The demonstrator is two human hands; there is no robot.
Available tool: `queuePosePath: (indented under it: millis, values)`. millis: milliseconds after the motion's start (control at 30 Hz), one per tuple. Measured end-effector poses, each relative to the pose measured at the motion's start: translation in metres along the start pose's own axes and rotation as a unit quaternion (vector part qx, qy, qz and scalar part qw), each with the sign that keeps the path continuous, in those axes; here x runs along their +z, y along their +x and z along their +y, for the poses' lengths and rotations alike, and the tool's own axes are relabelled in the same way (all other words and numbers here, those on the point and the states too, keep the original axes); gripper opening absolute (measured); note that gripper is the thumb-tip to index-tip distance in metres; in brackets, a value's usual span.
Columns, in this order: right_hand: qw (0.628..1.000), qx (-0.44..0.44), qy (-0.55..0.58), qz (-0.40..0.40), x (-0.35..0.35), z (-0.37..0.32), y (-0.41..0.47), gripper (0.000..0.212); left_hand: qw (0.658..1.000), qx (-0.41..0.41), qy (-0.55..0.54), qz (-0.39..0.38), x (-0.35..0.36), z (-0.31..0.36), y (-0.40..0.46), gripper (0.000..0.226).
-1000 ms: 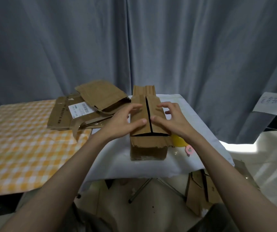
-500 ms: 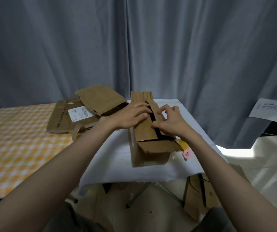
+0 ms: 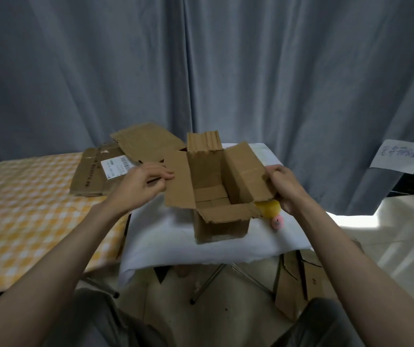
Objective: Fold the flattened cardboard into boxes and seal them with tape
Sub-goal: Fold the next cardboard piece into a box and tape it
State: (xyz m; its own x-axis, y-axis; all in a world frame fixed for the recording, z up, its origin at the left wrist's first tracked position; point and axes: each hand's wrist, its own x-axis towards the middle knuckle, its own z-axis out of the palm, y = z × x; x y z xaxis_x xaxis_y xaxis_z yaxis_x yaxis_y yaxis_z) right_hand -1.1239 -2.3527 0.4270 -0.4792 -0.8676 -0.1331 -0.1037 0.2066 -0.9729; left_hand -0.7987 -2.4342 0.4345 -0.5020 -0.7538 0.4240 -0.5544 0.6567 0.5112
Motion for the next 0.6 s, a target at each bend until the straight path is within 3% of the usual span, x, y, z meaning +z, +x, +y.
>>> queuePosePath:
  millis: [67, 167, 200, 267, 367, 467, 567, 600]
  values:
    - [1.000, 0.016, 0.021, -0.004, 0.001, 0.007, -0.002, 0.019, 0.998, -0.042, 0.013, -0.045, -0.003, 0.010, -0.013, 0.063]
    - [0.999, 0.034, 0.043, 0.000, 0.002, 0.006, -0.007, 0.017, 0.975, -0.044, 0.113, -0.186, -0.003, 0.035, -0.018, 0.126]
    - [0.999, 0.033, 0.040, -0.004, 0.002, 0.003, -0.009, 0.017, 0.964, -0.043, 0.148, -0.216, 0.000, 0.045, -0.019, 0.135]
    - [0.999, 0.022, 0.036, -0.007, 0.004, -0.001, -0.011, 0.018, 0.963, -0.062, 0.150, -0.215, 0.008, 0.058, -0.017, 0.127]
    - [0.999, 0.014, 0.037, -0.008, 0.003, -0.006, -0.015, 0.023, 0.976, -0.101, 0.118, -0.153, 0.016, 0.067, -0.007, 0.093]
    - [1.000, 0.000, 0.019, -0.001, 0.004, -0.016, -0.024, 0.021, 0.973, -0.132, 0.152, -0.109, 0.022, 0.065, 0.014, 0.074]
    - [0.995, -0.055, -0.079, -0.001, 0.010, -0.025, -0.032, 0.024, 0.955, -0.161, 0.211, -0.134, 0.032, 0.063, 0.038, 0.087]
    - [0.991, -0.076, -0.108, -0.014, 0.011, -0.028, -0.035, 0.033, 0.948, -0.166, 0.228, -0.151, 0.035, 0.062, 0.046, 0.096]
